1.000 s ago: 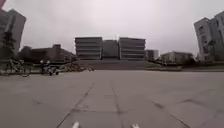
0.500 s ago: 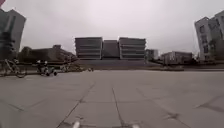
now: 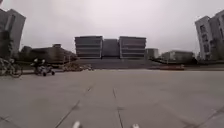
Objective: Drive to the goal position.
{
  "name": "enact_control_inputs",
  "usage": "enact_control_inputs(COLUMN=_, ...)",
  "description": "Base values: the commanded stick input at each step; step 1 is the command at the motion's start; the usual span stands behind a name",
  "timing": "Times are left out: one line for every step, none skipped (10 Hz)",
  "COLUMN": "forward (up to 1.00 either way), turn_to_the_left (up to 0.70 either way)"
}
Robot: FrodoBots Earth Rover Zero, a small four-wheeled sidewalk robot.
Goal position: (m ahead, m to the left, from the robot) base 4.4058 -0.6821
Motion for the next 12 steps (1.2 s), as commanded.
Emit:
enact_control_inputs(forward=0.70, turn_to_the_left=0.00)
enact_control_inputs(forward=0.70, turn_to_the_left=0.00)
enact_control_inputs(forward=0.70, turn_to_the_left=0.00)
enact_control_inputs(forward=0.70, turn_to_the_left=0.00)
enact_control_inputs(forward=0.70, turn_to_the_left=0.00)
enact_control_inputs(forward=0.70, turn_to_the_left=0.00)
enact_control_inputs(forward=0.70, turn_to_the_left=0.00)
enact_control_inputs(forward=0.70, turn_to_the_left=0.00)
enact_control_inputs(forward=0.70, turn_to_the_left=0.00)
enact_control_inputs(forward=0.70, turn_to_the_left=0.00)
enact_control_inputs(forward=0.70, turn_to_the_left=0.00)
enact_control_inputs(forward=0.70, turn_to_the_left=0.00)
